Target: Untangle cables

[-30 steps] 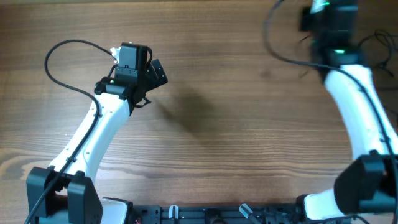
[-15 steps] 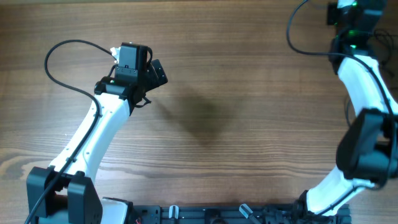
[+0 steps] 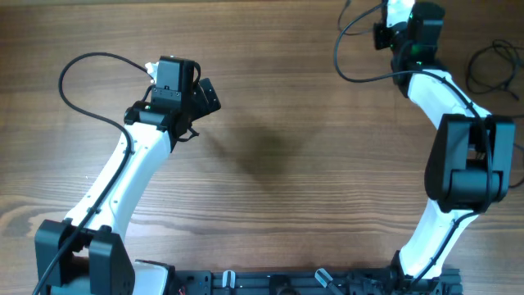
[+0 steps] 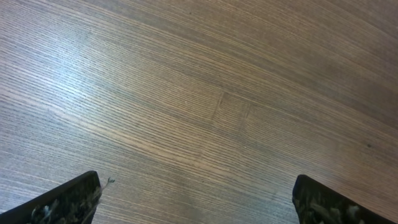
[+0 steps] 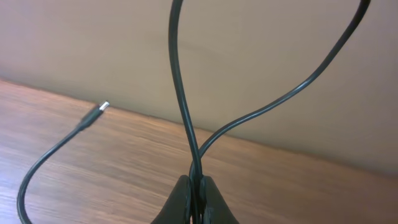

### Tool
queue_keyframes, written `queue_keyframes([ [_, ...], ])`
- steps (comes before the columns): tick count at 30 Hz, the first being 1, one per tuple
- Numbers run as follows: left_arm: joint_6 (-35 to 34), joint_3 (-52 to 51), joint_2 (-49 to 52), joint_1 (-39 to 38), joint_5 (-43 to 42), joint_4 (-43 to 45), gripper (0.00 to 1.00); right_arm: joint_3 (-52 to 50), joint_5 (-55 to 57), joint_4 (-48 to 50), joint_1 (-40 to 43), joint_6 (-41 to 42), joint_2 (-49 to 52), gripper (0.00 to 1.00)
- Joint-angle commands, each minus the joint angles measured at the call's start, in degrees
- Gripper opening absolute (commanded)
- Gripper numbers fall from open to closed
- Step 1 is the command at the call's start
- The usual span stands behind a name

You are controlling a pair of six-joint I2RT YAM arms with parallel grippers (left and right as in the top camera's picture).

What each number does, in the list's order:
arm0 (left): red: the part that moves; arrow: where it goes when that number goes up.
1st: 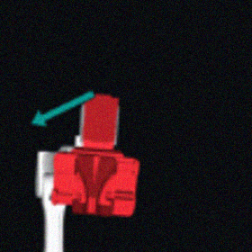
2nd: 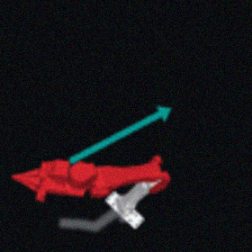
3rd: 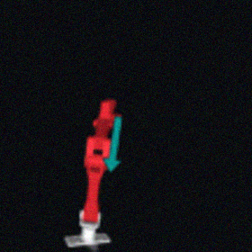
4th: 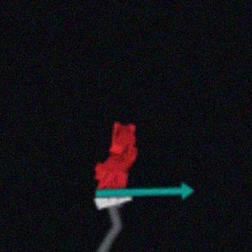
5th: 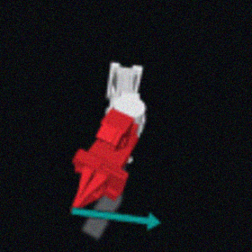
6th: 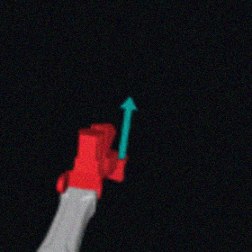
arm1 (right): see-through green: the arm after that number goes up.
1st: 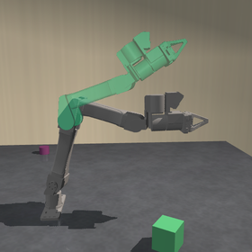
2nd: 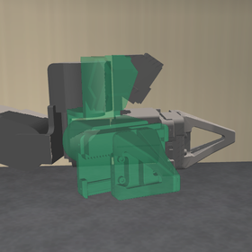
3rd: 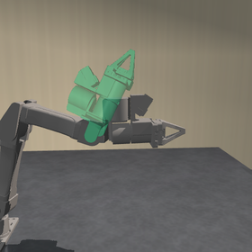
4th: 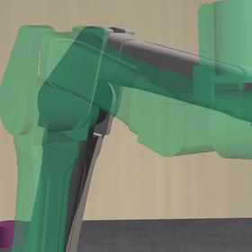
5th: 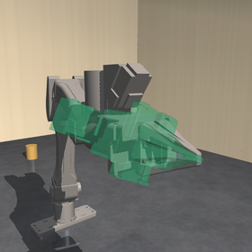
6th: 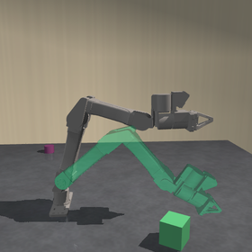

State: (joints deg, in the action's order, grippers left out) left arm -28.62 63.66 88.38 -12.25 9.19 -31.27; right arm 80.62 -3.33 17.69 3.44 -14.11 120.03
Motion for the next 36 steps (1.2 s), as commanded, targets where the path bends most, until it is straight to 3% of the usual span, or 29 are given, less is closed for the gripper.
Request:
queue_keyframes([
  [1, 0.04, 0.11, -0.09, 0.44, 0.94, 0.13, 1.00, -0.37, 10.23, 0.24, 3.56, 12.79, 4.37, 0.04],
  [6, 0.04, 0.11, -0.09, 0.44, 0.94, 0.13, 1.00, -0.37, 9.20, -3.17, 4.94, 35.74, 5.35, 0.08],
  [8, 0.04, 0.11, -0.09, 0.44, 0.94, 0.13, 1.00, -0.37, 6.97, -4.46, 4.37, 39.54, 5.35, 0.27],
  [9, 0.04, 0.11, -0.09, 0.44, 0.94, 0.13, 1.00, -0.37, 5.46, -5.22, 4.00, 40.44, 5.35, 0.44],
  [12, 0.04, 0.11, -0.09, 0.44, 0.94, 0.13, 1.00, -0.37, 1.05, -7.85, 2.45, 41.03, 5.35, 0.64],
  [13, 0.04, 0.11, -0.09, 0.44, 0.94, 0.13, 1.00, -0.37, 0.39, -8.35, 1.99, 40.70, 5.35, 0.76],
  [14, 0.04, 0.11, -0.09, 0.44, 0.94, 0.13, 1.00, -0.37, -1.46, -9.09, 1.29, 38.36, 5.22, 1.00],
  [20, 0.04, 0.11, -0.09, 0.44, 0.94, 0.13, 1.00, -0.37, -1.77, -16.33, -0.87, 35.23, -0.20, 1.00],
  [25, 0.04, 0.11, -0.09, 0.44, 0.94, 0.13, 1.00, -0.37, 10.93, -29.35, 0.63, 43.36, -10.03, 1.00],
  [31, 0.04, 0.11, -0.09, 0.44, 0.94, 0.13, 1.00, -0.37, 18.23, -34.47, 1.66, 33.33, -22.82, 1.00],
  [34, 0.04, 0.11, -0.09, 0.44, 0.94, 0.13, 1.00, -0.37, 21.70, -39.98, 1.68, 33.64, -28.61, 1.00],
  [36, 0.04, 0.11, -0.09, 0.44, 0.94, 0.13, 1.00, -0.37, 17.84, -46.10, 1.68, 35.21, -34.62, 1.00],
])
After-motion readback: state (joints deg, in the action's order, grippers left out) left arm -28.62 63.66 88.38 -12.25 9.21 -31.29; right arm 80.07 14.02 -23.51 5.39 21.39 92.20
